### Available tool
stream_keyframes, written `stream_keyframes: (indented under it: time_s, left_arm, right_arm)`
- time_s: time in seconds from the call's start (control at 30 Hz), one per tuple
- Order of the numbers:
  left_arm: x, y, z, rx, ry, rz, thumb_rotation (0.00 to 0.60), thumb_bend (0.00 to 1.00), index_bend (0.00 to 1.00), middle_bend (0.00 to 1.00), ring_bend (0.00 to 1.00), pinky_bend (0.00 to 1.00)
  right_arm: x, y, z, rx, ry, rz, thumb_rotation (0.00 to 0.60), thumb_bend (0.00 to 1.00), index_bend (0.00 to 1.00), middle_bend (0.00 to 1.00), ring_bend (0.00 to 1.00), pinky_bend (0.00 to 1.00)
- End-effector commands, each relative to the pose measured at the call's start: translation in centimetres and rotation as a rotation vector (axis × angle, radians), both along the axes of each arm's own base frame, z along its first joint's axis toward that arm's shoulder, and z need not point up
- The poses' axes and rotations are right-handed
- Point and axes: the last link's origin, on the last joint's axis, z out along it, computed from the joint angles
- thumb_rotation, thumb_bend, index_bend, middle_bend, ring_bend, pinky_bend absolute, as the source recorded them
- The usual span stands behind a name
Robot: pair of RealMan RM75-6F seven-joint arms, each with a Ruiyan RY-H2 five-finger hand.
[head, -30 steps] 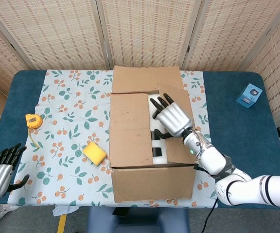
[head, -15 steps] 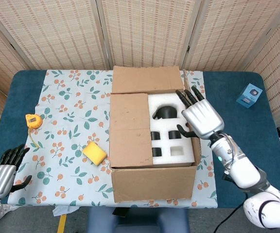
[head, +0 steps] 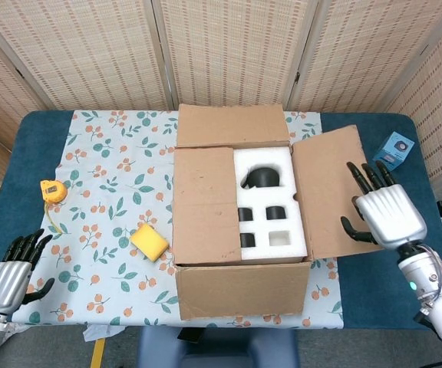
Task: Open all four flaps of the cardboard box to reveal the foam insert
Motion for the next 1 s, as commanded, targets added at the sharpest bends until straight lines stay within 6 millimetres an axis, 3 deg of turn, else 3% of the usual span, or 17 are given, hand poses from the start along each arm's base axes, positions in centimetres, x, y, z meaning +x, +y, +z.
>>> stream_keyframes:
  time_s: [0.03,0.13,0.2,0.3,0.43,0.63,0.73,1.0]
  left_arm:
    - [0.2,0.0,-0.1,0.0,0.004,-0.01,0.6,0.38,0.0,0.0,0.0,0.0]
    - [0.5,0.0,0.1,0.02,-0.007,-0.037,0.6,0.38,0.0,0.0,0.0,0.0]
    - [0.8,0.1,0.3,0.038,-0.032,-0.064,0.6,0.38,0.0,0.01,0.0,0.02]
    - [2.0,0.5,0.7,0.036,-0.061,-0.121,0.6,0.38,0.05,0.03,0.02,0.06]
    - [5.1,2.1,1.8,0.001,-0.087,-0.264,0.6,0.5,0.17,0.1,0.07,0.11]
    - [9.7,5.4,2.2,-0.153,-0.17,-0.374,0.6,0.82,0.33,0.17,0.1,0.14]
    - [11.8,7.2,1.8,-0.188,-0.19,-0.41,0.6,0.93,0.39,0.18,0.1,0.11]
    - [17.2,10.5,-1.1,-0.293,-0.209,-0.494,0.6,1.0,0.41,0.17,0.04,0.03]
  right_arm:
    - [-2.4,1.2,0.7,-0.023,-0.027,-0.042,0.218,0.54,0.63,0.02,0.0,0.0]
    - [-3.6,2.1,0.9,-0.042,-0.113,-0.048,0.217,0.54,0.6,0.01,0.01,0.0]
    - [-4.5,3.0,0.9,-0.057,-0.193,-0.04,0.215,0.55,0.49,0.0,0.01,0.0]
    - [-6.6,4.9,0.2,-0.057,-0.292,-0.046,0.261,0.55,0.3,0.0,0.0,0.0]
    - [-10.2,7.0,-1.2,-0.076,-0.348,-0.096,0.282,0.54,0.15,0.0,0.0,0.0]
    - [-12.9,10.5,-2.5,-0.213,-0.548,-0.047,0.287,0.55,0.12,0.0,0.0,0.0]
    - [-13.9,12.6,-2.5,-0.266,-0.626,0.004,0.288,0.54,0.12,0.0,0.0,0.0]
    - [-15.7,15.6,-2.0,-0.32,-0.655,0.027,0.288,0.55,0.2,0.0,0.0,0.0]
